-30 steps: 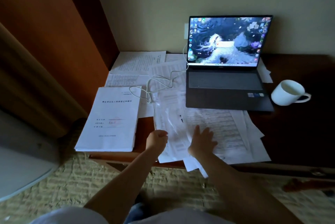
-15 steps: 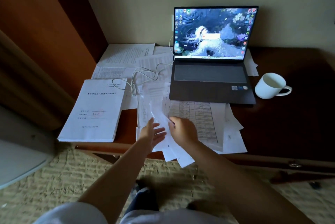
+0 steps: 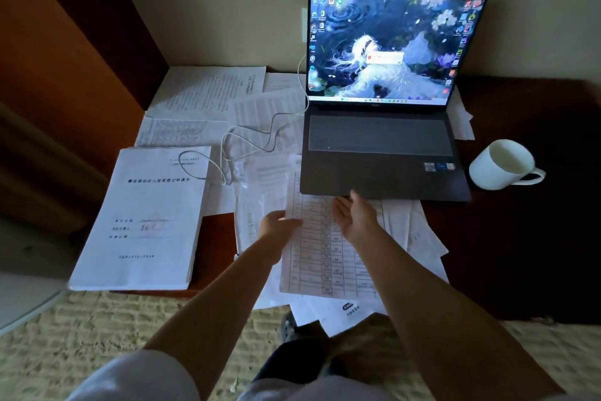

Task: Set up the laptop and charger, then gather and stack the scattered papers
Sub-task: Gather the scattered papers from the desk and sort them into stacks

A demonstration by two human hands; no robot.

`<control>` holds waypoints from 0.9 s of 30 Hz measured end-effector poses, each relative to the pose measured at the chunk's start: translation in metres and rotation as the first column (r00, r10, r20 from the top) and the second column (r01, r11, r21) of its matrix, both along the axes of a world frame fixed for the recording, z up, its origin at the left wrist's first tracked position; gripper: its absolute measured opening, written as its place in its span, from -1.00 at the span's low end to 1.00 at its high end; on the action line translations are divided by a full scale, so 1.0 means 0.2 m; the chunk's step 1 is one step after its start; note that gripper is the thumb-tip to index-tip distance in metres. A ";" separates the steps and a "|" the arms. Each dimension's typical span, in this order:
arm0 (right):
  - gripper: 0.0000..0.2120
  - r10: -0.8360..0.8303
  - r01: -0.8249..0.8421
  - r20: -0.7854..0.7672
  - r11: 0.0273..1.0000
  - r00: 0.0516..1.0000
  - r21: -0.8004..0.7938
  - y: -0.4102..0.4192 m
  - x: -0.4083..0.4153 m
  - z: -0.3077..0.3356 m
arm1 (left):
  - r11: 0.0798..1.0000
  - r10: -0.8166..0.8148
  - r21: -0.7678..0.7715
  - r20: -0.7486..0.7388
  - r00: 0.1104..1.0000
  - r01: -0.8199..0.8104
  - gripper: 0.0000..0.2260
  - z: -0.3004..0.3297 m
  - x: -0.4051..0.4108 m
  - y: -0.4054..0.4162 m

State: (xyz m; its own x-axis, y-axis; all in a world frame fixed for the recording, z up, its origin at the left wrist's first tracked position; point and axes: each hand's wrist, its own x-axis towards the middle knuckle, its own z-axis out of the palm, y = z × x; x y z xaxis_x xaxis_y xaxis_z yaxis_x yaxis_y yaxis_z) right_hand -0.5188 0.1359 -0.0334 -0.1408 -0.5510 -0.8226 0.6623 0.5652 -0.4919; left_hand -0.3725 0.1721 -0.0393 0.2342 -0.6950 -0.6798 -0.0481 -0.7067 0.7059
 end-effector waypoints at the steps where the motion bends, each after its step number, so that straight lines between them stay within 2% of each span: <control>1: -0.78 -0.029 0.029 0.015 0.999 0.999 0.018 -0.03 0.01 0.00 | 1.000 -0.007 -0.004 0.004 1.000 0.007 -0.73 0.00 0.00 -0.03; 4: -0.77 -0.075 0.075 -0.015 0.997 0.997 0.036 -0.06 0.01 -0.02 | 0.999 -0.030 -0.013 0.008 1.000 0.030 -0.73 -0.01 -0.01 -0.12; 7: -0.77 -0.053 0.055 -0.054 0.997 0.997 0.048 -0.09 0.02 -0.02 | 0.999 -0.052 0.000 0.030 0.998 0.052 -0.73 -0.01 -0.02 -0.17; 13: -0.86 -0.123 0.126 -0.059 0.991 0.991 0.051 -0.10 0.02 -0.01 | 0.996 -0.076 0.044 0.112 0.991 0.072 -0.84 0.01 0.00 -0.12; 16: -0.85 -0.120 0.123 -0.080 0.991 0.990 0.046 -0.11 0.02 -0.02 | 0.997 0.000 0.079 0.212 0.977 -0.017 -0.80 0.00 0.04 -0.05; 20: -0.89 -0.124 0.126 -0.047 0.991 0.991 0.033 -0.11 0.02 -0.02 | 0.972 0.150 0.118 0.346 0.926 -0.202 -0.91 0.02 0.16 0.06; 22: -0.94 -0.114 0.114 -0.055 0.993 0.992 -0.003 -0.10 0.02 -0.02 | 0.967 0.191 0.093 0.360 0.913 -0.239 -0.95 0.04 0.21 0.12; 24: -0.99 -0.092 0.091 -0.082 0.996 0.992 -0.023 -0.10 0.03 -0.04 | 0.964 0.211 0.063 0.402 0.891 -0.257 -0.91 0.07 0.26 0.18; 27: -0.95 -0.069 0.067 -0.044 0.997 0.997 -0.032 -0.08 0.03 -0.05 | 0.956 0.250 0.025 0.447 0.859 -0.291 -0.93 0.09 0.32 0.26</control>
State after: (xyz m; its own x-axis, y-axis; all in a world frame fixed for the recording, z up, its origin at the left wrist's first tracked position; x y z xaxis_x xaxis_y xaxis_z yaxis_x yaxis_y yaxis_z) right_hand -0.5136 0.1193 -0.0428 -0.2155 -0.5638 -0.7973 0.6752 0.5038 -0.5388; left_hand -0.3076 0.2241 -0.0220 0.6896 -0.5033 -0.5207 -0.1330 -0.7948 0.5921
